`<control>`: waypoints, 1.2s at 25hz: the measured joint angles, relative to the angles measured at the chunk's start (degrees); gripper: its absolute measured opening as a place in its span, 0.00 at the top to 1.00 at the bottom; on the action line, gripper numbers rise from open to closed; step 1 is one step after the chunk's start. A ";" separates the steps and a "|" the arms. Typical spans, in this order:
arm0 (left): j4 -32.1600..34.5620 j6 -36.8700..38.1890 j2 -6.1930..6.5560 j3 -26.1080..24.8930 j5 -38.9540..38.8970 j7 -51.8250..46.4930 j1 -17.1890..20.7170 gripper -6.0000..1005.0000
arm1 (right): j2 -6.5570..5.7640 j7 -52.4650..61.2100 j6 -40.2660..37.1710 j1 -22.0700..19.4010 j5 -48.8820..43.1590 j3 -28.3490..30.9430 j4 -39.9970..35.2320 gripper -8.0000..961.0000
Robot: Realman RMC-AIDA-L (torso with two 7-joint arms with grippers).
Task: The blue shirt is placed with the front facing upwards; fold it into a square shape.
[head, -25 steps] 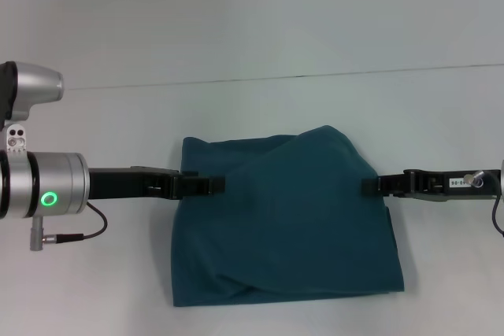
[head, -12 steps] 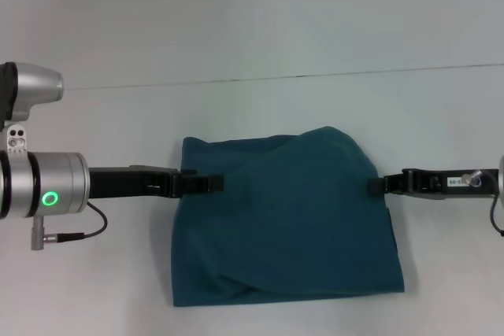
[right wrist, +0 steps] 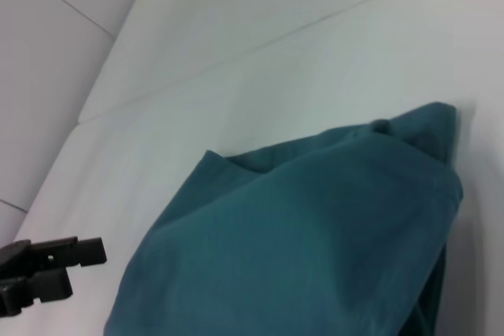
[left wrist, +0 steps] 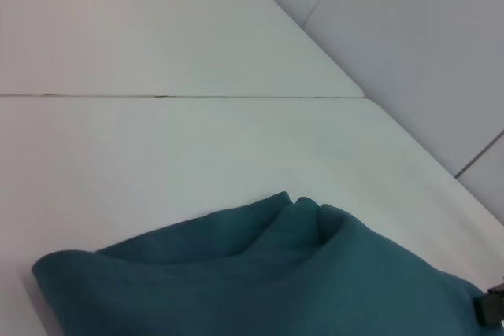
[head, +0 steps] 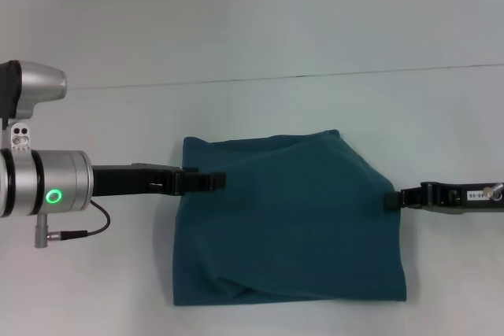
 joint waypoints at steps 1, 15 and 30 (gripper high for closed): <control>0.00 -0.02 0.00 0.00 0.00 0.00 -0.01 0.36 | -0.06 0.19 -0.03 -0.13 -0.09 -0.11 0.02 0.99; 0.03 -0.55 0.00 0.14 0.00 0.00 -0.01 0.36 | 0.30 0.44 2.15 -0.48 -1.05 -0.43 -0.08 0.93; -7.52 0.02 -0.17 1.40 -5.87 4.77 -1.39 0.36 | -0.31 -4.11 -1.80 -2.84 10.85 5.08 -4.68 0.48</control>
